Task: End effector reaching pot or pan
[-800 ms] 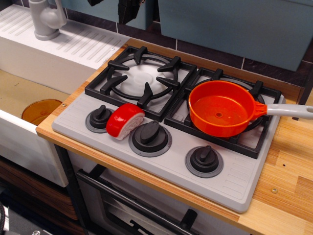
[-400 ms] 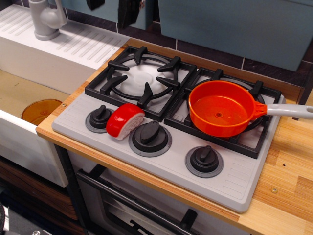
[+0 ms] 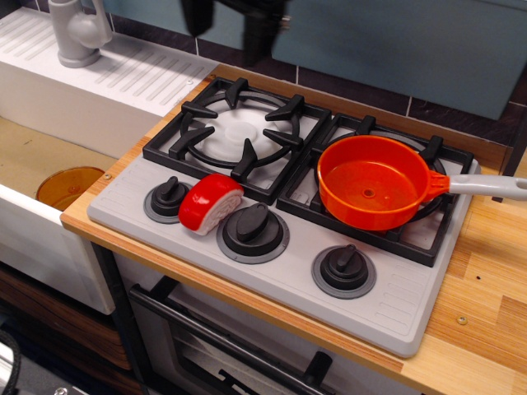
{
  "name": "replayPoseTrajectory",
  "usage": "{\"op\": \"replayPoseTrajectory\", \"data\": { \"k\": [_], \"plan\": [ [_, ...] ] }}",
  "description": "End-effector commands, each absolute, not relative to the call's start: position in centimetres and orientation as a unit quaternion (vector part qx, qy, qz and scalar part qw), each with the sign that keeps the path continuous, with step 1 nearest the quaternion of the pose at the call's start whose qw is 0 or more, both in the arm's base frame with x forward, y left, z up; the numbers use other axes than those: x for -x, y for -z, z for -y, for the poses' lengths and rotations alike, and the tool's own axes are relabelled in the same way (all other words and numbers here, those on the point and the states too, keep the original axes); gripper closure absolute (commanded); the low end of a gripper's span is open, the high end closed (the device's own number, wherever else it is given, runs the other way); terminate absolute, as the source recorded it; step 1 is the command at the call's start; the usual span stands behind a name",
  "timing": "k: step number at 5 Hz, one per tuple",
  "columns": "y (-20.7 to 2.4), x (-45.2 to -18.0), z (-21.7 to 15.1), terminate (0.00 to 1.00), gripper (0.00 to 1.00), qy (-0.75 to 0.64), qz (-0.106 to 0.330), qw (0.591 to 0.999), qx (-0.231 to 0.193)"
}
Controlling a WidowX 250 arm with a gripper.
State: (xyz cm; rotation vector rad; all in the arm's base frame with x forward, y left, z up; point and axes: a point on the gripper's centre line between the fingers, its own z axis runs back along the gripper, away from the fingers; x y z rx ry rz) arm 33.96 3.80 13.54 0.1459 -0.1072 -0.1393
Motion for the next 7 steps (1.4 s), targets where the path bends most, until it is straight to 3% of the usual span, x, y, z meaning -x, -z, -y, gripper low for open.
{"op": "replayPoseTrajectory", "data": {
  "k": [1, 3, 7],
  "plan": [
    [-14.3, -35.9, 0.2, 0.0, 0.0, 0.064, 0.073, 0.993, -0.064],
    [-12.3, -36.6, 2.4, 0.0, 0.0, 0.076, 0.083, 0.991, -0.065],
    [-8.9, -35.0, 5.3, 0.0, 0.0, 0.085, 0.111, 0.988, -0.061]
  ]
}}
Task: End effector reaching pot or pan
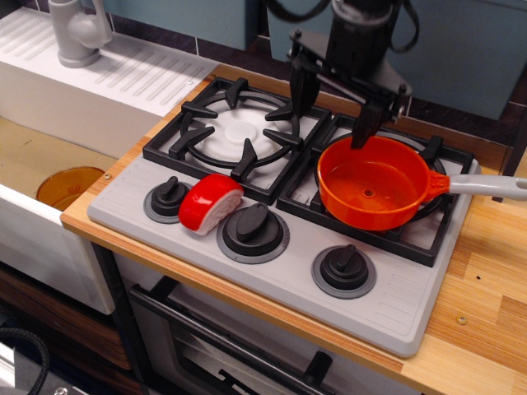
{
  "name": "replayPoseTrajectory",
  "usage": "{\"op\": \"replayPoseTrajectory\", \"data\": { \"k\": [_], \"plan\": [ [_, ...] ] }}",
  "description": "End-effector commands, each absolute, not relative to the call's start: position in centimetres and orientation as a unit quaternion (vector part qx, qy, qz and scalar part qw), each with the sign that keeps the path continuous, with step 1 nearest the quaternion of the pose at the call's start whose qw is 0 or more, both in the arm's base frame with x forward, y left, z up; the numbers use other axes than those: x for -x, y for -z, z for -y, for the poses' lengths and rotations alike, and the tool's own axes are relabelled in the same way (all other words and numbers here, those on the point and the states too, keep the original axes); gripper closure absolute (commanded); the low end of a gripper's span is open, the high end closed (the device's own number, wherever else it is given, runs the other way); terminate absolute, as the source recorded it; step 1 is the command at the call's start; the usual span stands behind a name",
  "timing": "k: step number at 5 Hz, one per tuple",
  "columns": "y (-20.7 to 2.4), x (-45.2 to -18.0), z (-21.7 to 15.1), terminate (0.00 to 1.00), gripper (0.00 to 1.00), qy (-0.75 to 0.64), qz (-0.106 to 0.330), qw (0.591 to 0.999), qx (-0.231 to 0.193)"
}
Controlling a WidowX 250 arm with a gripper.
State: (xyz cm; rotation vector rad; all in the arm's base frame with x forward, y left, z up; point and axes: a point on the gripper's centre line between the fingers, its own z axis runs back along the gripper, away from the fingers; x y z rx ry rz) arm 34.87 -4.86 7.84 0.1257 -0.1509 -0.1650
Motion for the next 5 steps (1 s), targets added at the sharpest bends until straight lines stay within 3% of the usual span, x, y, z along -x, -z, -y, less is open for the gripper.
{"op": "replayPoseTrajectory", "data": {
  "k": [1, 4, 5],
  "plan": [
    [-7.9, -34.6, 5.1, 0.0, 0.0, 0.088, 0.123, 0.987, -0.06],
    [-6.2, -34.2, 4.8, 0.0, 0.0, 0.082, 0.134, 0.987, -0.04],
    [-6.2, -34.2, 4.8, 1.0, 0.0, 0.082, 0.134, 0.987, -0.04]
  ]
}}
